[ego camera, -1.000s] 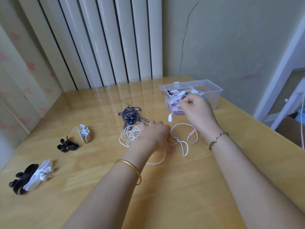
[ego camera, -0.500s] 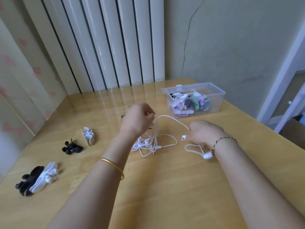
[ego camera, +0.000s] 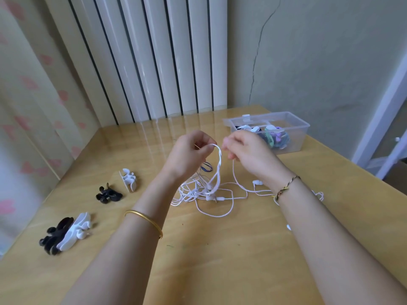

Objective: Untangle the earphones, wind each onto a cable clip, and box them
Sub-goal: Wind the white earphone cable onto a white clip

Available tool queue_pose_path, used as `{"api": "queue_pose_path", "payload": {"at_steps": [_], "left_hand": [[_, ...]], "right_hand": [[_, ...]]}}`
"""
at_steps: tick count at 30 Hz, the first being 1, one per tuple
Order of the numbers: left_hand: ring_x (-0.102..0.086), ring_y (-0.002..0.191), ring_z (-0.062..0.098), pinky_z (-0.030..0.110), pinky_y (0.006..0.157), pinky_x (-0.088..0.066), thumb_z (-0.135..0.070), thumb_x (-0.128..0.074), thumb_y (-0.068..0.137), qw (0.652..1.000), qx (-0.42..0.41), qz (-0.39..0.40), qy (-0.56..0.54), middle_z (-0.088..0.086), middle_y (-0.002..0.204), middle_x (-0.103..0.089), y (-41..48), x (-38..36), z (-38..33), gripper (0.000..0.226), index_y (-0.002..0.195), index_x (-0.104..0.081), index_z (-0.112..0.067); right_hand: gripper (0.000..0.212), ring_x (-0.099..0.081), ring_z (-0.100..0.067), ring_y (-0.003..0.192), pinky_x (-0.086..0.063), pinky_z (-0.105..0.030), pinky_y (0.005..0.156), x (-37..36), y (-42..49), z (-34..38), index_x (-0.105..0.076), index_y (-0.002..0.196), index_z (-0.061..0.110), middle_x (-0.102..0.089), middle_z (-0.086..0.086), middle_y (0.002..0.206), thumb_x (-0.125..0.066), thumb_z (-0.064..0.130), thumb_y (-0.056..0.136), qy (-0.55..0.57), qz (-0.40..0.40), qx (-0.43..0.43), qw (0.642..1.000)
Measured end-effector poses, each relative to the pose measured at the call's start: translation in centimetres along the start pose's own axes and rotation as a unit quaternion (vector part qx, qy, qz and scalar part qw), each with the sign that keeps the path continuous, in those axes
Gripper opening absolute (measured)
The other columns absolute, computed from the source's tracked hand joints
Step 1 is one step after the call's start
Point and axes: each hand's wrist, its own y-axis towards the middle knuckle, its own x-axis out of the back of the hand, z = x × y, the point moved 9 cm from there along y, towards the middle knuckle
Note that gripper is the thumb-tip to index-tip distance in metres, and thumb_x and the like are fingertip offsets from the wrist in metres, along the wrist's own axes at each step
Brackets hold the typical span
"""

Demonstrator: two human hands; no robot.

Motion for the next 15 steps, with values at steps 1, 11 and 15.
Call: {"api": "queue_pose_path", "payload": {"at_steps": [1, 11, 15], "left_hand": [[-0.046, 0.049, -0.002, 0.012, 0.053, -0.042, -0.004, -0.06, 0.089, 1.0, -0.005, -0.004, -0.006, -0.002, 0.067, -0.055, -0.1, 0.1, -0.1, 0.014, 0.081, -0.063, -0.015], [-0.057, 0.065, 0.013, 0.019, 0.06, -0.045, -0.002, -0.06, 0.085, 0.991, 0.004, 0.034, 0.129, 0.0, 0.072, -0.062, -0.2, -0.7, 2.2, 0.014, 0.079, -0.06, -0.015], [-0.064, 0.075, 0.017, 0.032, 0.075, -0.052, -0.005, -0.06, 0.083, 0.983, 0.06, 0.016, 0.172, -0.006, 0.072, -0.063, -0.4, -0.1, 4.9, 0.024, 0.07, -0.055, -0.024]], "right_hand": [[0.014, -0.053, -0.008, 0.07, -0.042, -0.023, 0.067, -0.1, 0.0, 0.0, -0.059, 0.091, 0.014, -0.059, 0.002, 0.076, -0.054, 0.026, 0.095, 0.026, 0.0, -0.001, 1.0], [0.027, -0.058, -0.012, 0.064, -0.042, -0.018, 0.059, 3.2, -0.6, 0.8, -0.046, 0.062, 0.012, -0.059, 0.003, 0.059, -0.047, 0.001, 0.087, 0.347, -0.142, 0.021, 0.927], [0.026, -0.032, -0.018, 0.043, -0.032, -0.025, 0.045, 3.0, -0.6, -0.6, -0.035, 0.063, 0.016, -0.038, -0.004, 0.054, -0.043, 0.006, 0.085, 0.407, -0.136, -0.052, 0.902]]}}
